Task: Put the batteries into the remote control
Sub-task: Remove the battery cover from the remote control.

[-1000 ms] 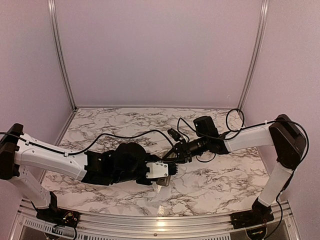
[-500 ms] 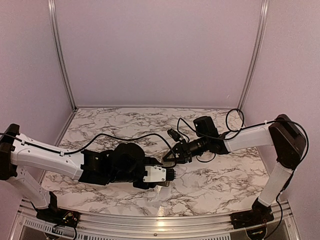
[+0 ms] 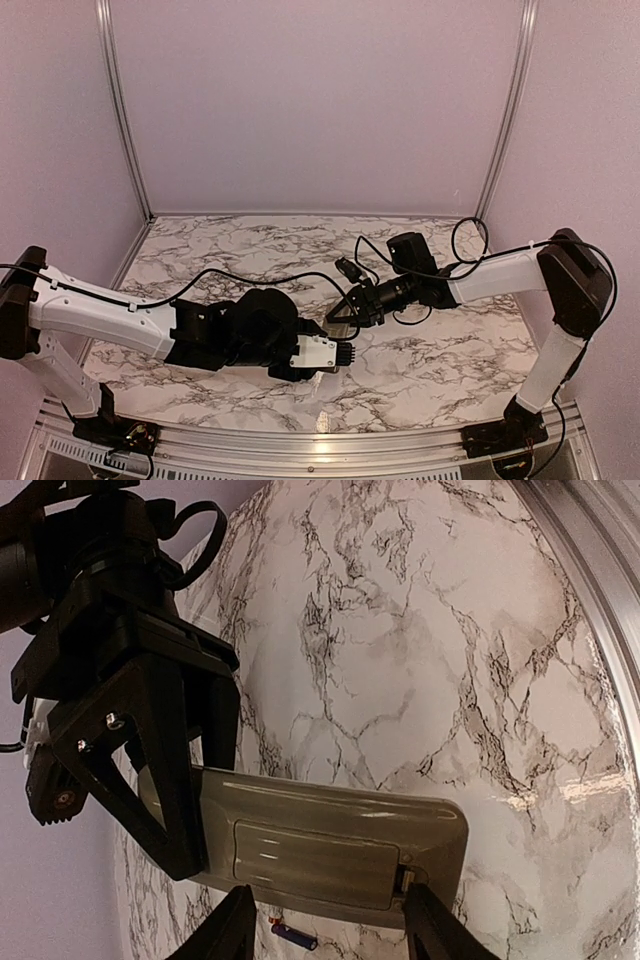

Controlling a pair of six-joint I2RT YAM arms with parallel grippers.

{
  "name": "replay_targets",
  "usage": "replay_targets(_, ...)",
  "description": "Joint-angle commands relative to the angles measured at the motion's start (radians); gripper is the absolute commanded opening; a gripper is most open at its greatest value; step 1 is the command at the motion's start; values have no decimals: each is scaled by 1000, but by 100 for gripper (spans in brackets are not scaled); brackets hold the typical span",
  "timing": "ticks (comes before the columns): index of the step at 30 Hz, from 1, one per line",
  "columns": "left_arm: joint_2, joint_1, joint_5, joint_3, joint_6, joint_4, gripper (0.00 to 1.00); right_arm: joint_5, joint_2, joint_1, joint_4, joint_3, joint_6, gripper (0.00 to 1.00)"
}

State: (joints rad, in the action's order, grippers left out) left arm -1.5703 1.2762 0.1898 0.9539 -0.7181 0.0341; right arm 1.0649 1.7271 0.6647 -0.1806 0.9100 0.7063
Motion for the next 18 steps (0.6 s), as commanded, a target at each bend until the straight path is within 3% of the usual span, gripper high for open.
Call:
replay_targets(1, -30, 3, -19, 33, 4, 30, 53, 38, 1, 10, -30, 19, 20, 0)
replay_targets(11, -51, 2, -20, 34, 9, 23, 53, 45, 1, 13, -40, 21, 27, 0)
replay_targets(18, -32, -8, 69, -10, -29, -63, 49, 79, 2, 28, -95, 7, 65, 0)
